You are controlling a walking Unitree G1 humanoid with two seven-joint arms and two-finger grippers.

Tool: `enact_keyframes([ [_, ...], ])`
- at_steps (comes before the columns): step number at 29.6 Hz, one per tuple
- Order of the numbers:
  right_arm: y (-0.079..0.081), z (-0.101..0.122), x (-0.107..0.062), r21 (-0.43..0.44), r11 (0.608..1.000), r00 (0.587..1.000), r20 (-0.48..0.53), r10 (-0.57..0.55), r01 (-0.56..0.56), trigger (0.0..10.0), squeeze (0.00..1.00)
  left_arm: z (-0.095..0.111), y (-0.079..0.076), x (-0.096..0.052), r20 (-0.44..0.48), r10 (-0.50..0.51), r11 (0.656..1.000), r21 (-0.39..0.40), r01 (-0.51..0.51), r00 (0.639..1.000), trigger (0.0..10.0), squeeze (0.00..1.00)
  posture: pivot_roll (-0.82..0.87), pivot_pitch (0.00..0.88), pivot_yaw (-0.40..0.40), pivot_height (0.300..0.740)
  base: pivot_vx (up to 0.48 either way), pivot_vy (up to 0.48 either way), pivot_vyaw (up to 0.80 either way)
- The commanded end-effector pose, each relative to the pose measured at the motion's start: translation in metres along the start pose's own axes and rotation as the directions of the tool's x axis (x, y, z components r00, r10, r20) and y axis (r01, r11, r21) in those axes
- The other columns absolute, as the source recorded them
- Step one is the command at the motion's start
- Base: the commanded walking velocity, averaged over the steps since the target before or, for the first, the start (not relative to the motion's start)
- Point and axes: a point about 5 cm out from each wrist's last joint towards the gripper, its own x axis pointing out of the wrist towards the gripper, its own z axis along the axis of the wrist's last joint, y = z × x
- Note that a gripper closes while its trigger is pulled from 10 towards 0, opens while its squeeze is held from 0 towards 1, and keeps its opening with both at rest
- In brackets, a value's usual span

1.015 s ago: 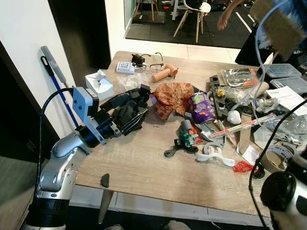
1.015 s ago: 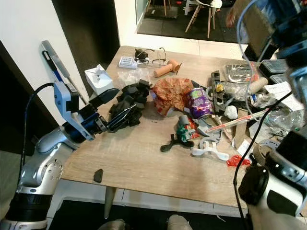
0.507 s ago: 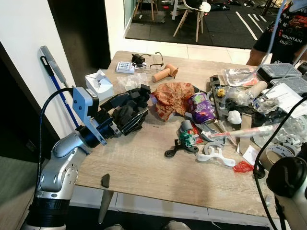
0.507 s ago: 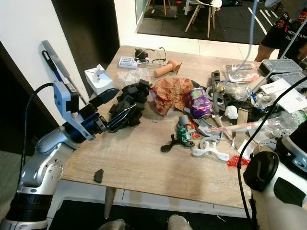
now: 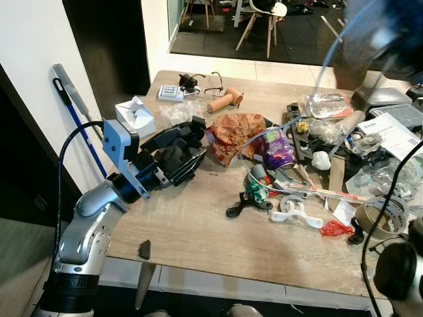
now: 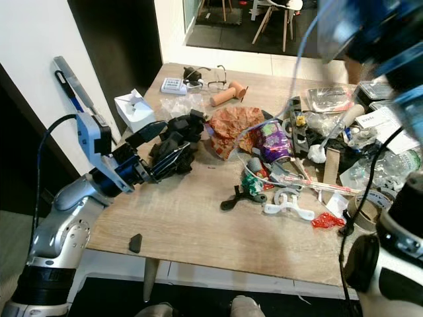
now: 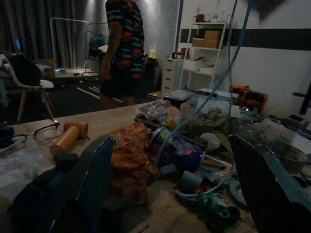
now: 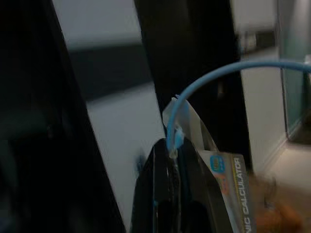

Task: Picking trash to rubbish bin

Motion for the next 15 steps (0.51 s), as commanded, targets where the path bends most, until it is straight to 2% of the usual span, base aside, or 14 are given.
enact_keyframes([
  [1, 0.006, -0.018, 0.001, -0.054, 0.998, 0.993, -0.112, 0.025, -0.031, 9.4, 0.00, -0.005, 0.001, 0.002, -0.034, 0.016, 1.000, -0.008, -0.016, 0.999, 10.0, 0.00, -0.06, 0.000, -0.033, 0.740, 0.000, 0.000, 0.00],
  [2, 0.006, -0.018, 0.001, -0.054, 0.998, 0.993, -0.112, 0.025, -0.031, 9.4, 0.00, -0.005, 0.001, 0.002, -0.034, 0.016, 1.000, -0.008, -0.016, 0.999, 10.0, 0.00, -0.06, 0.000, -0.033, 0.740, 0.000, 0.000, 0.00],
  [3, 0.006, -0.026, -0.001, -0.063, 0.997, 0.987, -0.159, 0.029, -0.039, 10.0, 0.00, -0.006, 0.002, 0.002, -0.044, 0.025, 1.000, -0.009, -0.025, 0.999, 10.0, 0.00, -0.06, 0.000, -0.032, 0.740, 0.000, 0.000, 0.00],
  [5, 0.004, -0.042, -0.005, -0.079, 0.996, 0.971, -0.238, 0.020, -0.039, 10.0, 0.00, -0.009, 0.004, 0.003, -0.071, 0.055, 0.998, -0.011, -0.056, 0.996, 10.0, 0.00, -0.06, 0.000, -0.035, 0.740, 0.000, 0.000, 0.00],
  [12, 0.003, -0.049, -0.006, -0.086, 0.995, 0.966, -0.257, 0.030, -0.054, 10.0, 0.00, -0.009, 0.006, 0.002, -0.075, 0.067, 0.998, -0.009, -0.068, 0.995, 10.0, 0.00, -0.06, 0.000, -0.035, 0.740, 0.000, 0.000, 0.00],
  [15, 0.004, -0.055, -0.009, -0.111, 0.990, 0.952, -0.303, 0.045, -0.082, 10.0, 0.00, -0.009, 0.006, 0.002, -0.075, 0.067, 0.998, -0.009, -0.068, 0.995, 10.0, 0.00, -0.06, 0.000, -0.035, 0.740, 0.000, 0.000, 0.00],
])
